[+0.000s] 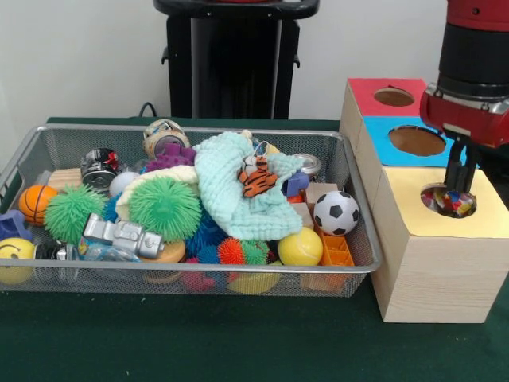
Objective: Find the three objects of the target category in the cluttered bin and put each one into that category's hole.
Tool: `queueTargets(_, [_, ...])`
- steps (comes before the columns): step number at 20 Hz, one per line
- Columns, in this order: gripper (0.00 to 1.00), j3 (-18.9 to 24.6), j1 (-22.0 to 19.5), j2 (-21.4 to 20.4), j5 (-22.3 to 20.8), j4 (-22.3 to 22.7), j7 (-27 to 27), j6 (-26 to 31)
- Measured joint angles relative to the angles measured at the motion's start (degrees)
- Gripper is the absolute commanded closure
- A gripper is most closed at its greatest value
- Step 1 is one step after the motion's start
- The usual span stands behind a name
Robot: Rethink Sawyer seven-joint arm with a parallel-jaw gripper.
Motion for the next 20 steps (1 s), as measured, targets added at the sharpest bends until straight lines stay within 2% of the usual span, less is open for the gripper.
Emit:
queueTargets(7, [1.0,0.3,-3.7,-4.1,-3.1,0.0,0.0,2.8])
queueTargets(20, [1.0,3.6,-17.1,-9.4,-11.4,0.1,-1.0,2.9])
